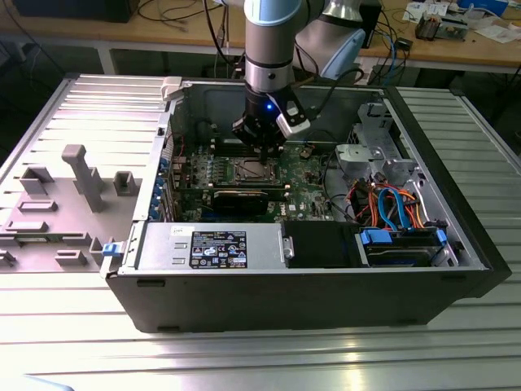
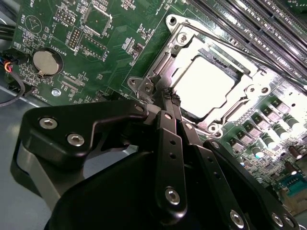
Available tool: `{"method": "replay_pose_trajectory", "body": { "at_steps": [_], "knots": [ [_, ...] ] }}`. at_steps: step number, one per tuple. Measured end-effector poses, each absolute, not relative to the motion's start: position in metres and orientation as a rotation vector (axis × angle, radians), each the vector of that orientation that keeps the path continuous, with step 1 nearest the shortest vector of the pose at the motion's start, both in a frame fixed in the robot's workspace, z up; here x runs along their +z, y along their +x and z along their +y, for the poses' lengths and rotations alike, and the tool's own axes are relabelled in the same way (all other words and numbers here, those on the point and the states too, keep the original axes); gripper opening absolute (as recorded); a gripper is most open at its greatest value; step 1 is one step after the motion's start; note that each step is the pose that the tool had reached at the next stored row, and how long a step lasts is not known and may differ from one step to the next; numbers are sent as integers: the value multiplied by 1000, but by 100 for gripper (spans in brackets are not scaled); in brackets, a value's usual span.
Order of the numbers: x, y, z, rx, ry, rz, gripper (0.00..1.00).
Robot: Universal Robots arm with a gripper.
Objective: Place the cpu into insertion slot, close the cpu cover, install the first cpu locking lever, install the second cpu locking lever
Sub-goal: 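Install the second cpu locking lever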
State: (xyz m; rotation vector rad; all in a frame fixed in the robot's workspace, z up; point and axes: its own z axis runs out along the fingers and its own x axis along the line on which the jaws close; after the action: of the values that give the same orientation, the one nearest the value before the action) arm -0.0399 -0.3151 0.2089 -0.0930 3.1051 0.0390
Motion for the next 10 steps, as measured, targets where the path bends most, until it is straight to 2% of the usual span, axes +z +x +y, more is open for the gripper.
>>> {"method": "replay_pose_trajectory", "body": {
  "at_steps": [10],
  "knots": [
    [231,-40,-317,41,-93,3109,11]
  ]
}}
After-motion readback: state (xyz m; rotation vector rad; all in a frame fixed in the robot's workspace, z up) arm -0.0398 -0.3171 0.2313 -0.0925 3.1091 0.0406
